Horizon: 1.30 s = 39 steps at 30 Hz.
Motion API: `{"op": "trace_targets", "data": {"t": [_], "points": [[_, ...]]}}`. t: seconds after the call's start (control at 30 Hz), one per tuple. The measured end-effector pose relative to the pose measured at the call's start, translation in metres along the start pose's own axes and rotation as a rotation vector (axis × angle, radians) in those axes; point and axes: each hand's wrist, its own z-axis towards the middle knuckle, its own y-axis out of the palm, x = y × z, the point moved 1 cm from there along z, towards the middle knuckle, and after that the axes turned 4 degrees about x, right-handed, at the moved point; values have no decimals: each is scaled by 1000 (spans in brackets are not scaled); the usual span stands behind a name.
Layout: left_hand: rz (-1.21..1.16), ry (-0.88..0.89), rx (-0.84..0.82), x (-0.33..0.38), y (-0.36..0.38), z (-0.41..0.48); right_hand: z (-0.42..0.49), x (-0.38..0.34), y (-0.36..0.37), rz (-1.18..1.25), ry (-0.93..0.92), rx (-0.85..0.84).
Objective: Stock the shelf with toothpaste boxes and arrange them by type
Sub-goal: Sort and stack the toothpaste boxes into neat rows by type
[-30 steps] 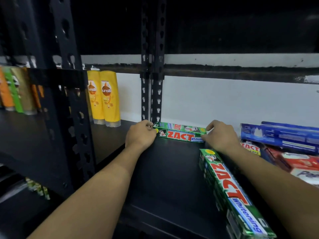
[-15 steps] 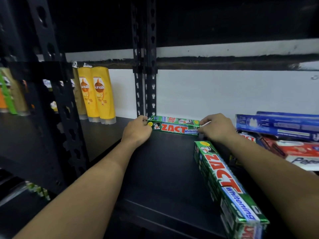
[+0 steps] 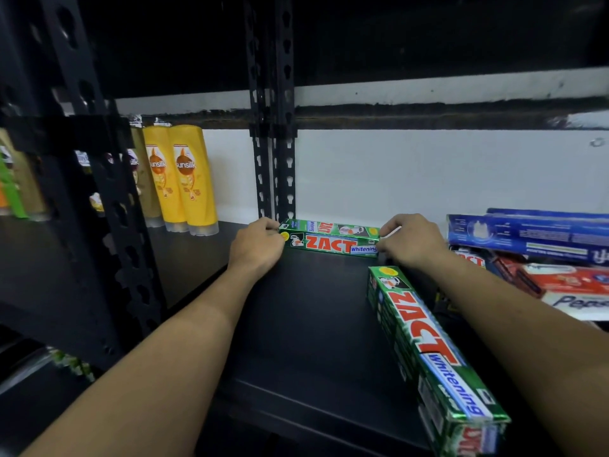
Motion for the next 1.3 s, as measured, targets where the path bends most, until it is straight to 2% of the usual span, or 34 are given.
{"op": "trace_targets", "data": {"t": [0.6, 0.73, 0.8, 0.9, 0.97, 1.13, 1.3], "points": [[50, 52, -6, -1, 1, -2, -1, -3, 1, -53, -22, 26], [5, 41, 43, -4, -1, -6, -5, -8, -11, -147, -93, 10], [33, 118, 97, -2, -4, -12, -13, -11, -26, -148, -139, 37], [203, 299, 160, 8, -9, -27, -40, -15, -51, -136, -213, 19], [264, 311, 141, 18, -12, -42, -65, -15, -68, -126, -259, -3], [-71, 220, 1, 37, -14, -91, -131, -12, -106, -65, -288, -29], [-184, 207, -110, 63, -24, -146, -184, -19, -117, 0, -277, -106]]}}
